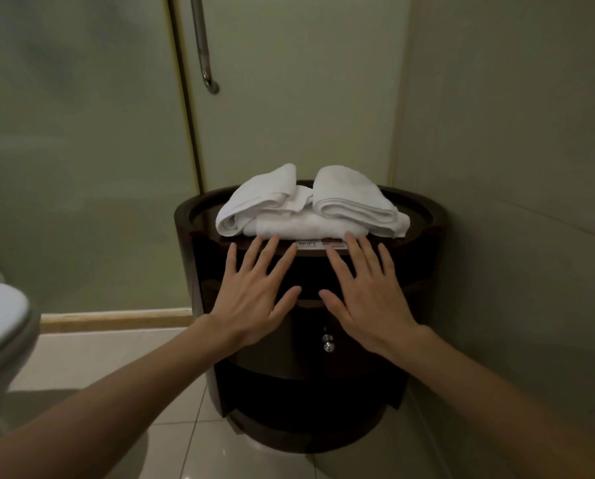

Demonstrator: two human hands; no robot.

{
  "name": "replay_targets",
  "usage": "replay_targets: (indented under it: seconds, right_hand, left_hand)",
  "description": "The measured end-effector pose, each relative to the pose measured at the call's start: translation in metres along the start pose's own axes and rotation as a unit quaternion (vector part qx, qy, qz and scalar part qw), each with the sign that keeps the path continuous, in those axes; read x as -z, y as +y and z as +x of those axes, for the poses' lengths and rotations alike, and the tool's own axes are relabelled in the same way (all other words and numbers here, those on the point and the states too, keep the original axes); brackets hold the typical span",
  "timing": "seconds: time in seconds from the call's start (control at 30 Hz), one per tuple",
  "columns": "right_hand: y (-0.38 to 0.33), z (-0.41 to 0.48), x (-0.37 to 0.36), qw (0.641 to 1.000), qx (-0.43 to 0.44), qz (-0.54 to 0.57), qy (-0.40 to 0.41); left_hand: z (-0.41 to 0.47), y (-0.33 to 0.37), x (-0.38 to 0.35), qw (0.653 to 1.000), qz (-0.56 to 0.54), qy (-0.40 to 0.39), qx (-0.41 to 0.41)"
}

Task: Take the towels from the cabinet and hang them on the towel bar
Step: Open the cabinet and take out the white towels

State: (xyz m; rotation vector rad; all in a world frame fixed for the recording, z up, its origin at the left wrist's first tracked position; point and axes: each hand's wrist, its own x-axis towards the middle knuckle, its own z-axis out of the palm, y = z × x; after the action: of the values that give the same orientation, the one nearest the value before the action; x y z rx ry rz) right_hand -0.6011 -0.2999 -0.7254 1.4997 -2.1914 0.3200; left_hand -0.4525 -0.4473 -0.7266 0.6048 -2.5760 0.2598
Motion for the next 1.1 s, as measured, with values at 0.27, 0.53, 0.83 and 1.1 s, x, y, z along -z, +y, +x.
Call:
replay_targets:
  seconds: [0.27,0.53,0.83,1.1]
  right_hand:
    - [0.022,0.022,-0.014,0.997,0.066,-0.024,-0.038]
    - [0.021,0.032,-0.017,0.997,0.068,-0.022,-0.002]
    - [0.016,0.039,-0.026,0.995,0.046,-0.031,0.079]
    - [0.012,0.045,-0.027,0.991,0.035,-0.051,0.119]
  left_hand:
    - [0.015,-0.025,-0.003,0.998,0.02,-0.028,-0.059]
    - [0.021,-0.028,-0.014,0.997,0.027,0.02,-0.063]
    - [0.026,-0.024,-0.022,0.994,0.034,0.098,-0.045]
    - [0.03,-0.021,-0.025,0.99,0.038,0.131,-0.036]
